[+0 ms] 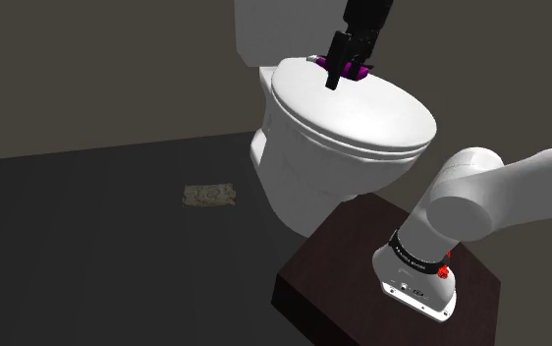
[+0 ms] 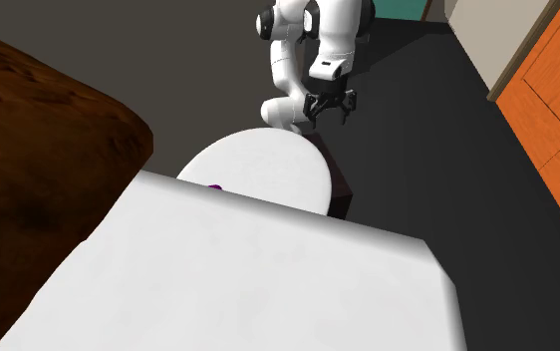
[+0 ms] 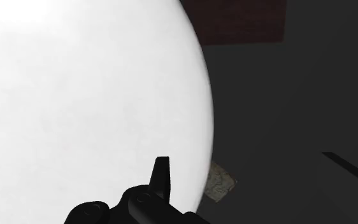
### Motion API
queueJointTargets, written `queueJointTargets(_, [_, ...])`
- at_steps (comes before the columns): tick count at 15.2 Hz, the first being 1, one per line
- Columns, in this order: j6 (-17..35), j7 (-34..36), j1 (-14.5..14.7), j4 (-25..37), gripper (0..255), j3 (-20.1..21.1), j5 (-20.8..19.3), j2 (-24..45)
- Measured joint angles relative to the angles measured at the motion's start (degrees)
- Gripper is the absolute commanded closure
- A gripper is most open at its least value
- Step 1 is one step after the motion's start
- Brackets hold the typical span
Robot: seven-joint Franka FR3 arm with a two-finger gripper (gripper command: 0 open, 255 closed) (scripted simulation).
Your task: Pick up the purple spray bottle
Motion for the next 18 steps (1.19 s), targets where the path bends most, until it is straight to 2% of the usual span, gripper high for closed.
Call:
queueJointTargets(3, [0.55,-1.09,-0.53,0.95,0,-1.01,-0.87,2.0])
queueJointTargets(11, [3.59,-8.6,-3.7,8.13,0,-7.77,-5.9,15.15])
queueJointTargets(18, [3.64,-14.2,-5.67,19.69,0,-12.36,-7.98,29.02])
